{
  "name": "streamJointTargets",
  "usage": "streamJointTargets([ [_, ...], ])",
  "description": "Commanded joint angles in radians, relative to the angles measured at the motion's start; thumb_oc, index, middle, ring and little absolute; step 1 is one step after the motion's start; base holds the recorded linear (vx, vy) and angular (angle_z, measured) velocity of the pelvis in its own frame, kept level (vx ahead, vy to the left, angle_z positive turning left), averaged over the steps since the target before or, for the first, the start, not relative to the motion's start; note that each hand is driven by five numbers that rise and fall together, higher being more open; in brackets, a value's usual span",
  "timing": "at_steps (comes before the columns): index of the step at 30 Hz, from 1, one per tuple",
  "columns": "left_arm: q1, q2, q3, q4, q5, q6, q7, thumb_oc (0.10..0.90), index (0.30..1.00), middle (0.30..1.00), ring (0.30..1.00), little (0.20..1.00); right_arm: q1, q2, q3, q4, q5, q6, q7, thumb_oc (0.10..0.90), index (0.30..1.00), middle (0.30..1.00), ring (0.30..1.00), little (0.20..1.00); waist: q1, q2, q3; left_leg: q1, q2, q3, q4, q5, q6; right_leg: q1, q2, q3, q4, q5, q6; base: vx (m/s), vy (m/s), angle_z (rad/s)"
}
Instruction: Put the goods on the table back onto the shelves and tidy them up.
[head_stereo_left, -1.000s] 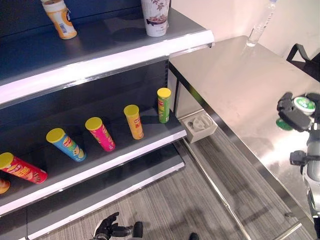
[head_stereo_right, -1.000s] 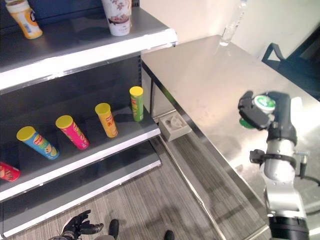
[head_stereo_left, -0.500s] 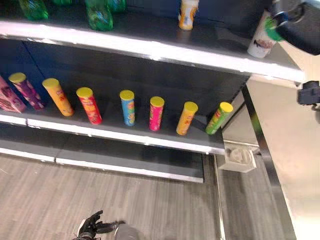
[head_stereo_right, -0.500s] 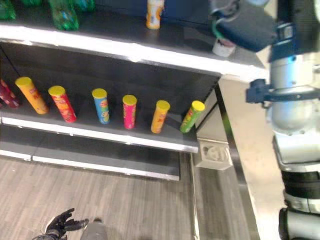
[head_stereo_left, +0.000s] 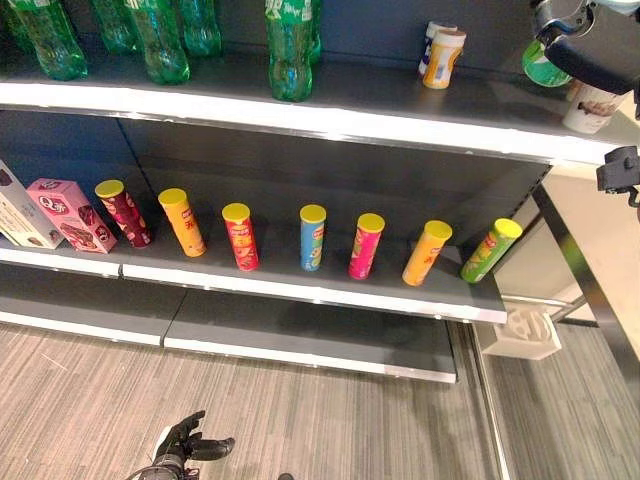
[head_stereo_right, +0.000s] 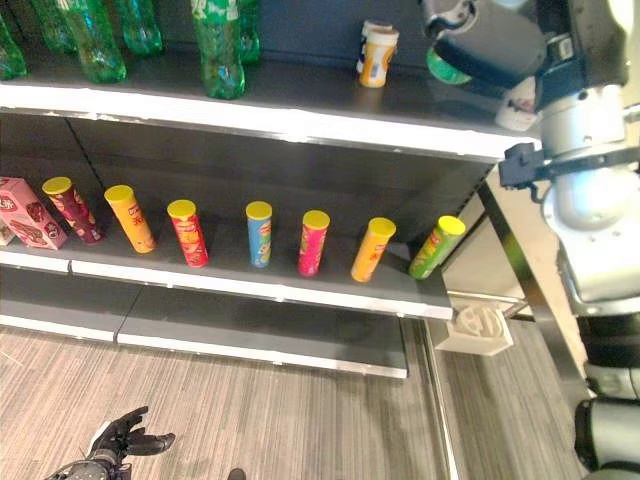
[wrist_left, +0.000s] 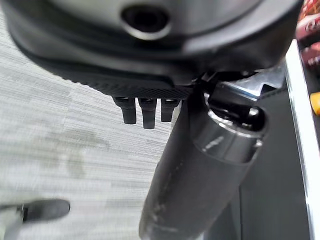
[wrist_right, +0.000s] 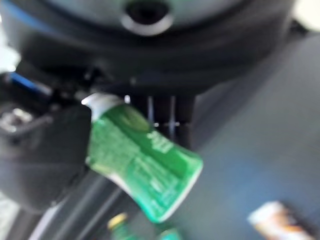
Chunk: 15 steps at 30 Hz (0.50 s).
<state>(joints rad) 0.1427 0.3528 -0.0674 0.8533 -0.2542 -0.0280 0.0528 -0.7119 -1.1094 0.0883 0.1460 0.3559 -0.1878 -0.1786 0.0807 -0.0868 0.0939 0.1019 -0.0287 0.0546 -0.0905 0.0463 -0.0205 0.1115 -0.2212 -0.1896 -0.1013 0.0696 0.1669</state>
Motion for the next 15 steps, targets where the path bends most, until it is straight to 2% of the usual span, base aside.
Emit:
streamJointTargets([
  [1, 0.005, 0.016, -0.037, -0.015, -0.010, -0.047, -0.002, 0.800, 0.900, 0.900, 0.900, 0.900, -0.222, -0.096, 0.098, 0.125, 0.079, -0.005, -0.025, 0.400, 0.300, 0.300, 0.300, 0.300, 0.023, -0.005, -0.079, -0.040, 0.098, -0.042, 0.003, -0.064, -0.085, -0.021, 0.041, -0.020, 0.042, -0.068, -0.002, 0.05, -0.094, -0.09],
  [2, 0.006, 0.014, -0.045, -0.004, -0.008, -0.045, 0.001, 0.800, 0.900, 0.900, 0.900, 0.900, -0.253, -0.090, 0.139, 0.183, 0.082, 0.009, -0.017, 0.400, 0.300, 0.300, 0.300, 0.300, 0.027, -0.011, -0.082, -0.038, 0.104, -0.050, 0.003, -0.062, -0.087, -0.013, 0.046, -0.024, 0.037, -0.070, -0.003, 0.03, -0.064, -0.07],
  [8, 0.007, 0.007, -0.055, 0.000, -0.013, -0.043, 0.004, 0.800, 0.900, 0.900, 0.900, 0.900, -0.321, -0.072, 0.217, 0.282, 0.085, 0.028, -0.007, 0.400, 0.300, 0.300, 0.300, 0.300, 0.030, -0.018, -0.080, -0.039, 0.109, -0.064, 0.003, -0.061, -0.089, -0.003, 0.048, -0.041, 0.036, -0.076, -0.006, 0.01, -0.007, 0.01],
  [15, 0.019, 0.006, -0.047, 0.008, -0.022, -0.042, 0.011, 0.800, 0.900, 0.900, 0.900, 0.900, -0.306, -0.074, 0.188, 0.303, 0.071, 0.034, -0.022, 0.400, 0.300, 0.300, 0.300, 0.300, 0.051, -0.031, -0.074, -0.062, 0.101, -0.090, 0.003, -0.055, -0.089, -0.007, 0.034, -0.086, 0.041, -0.074, -0.001, 0.02, 0.008, 0.18],
])
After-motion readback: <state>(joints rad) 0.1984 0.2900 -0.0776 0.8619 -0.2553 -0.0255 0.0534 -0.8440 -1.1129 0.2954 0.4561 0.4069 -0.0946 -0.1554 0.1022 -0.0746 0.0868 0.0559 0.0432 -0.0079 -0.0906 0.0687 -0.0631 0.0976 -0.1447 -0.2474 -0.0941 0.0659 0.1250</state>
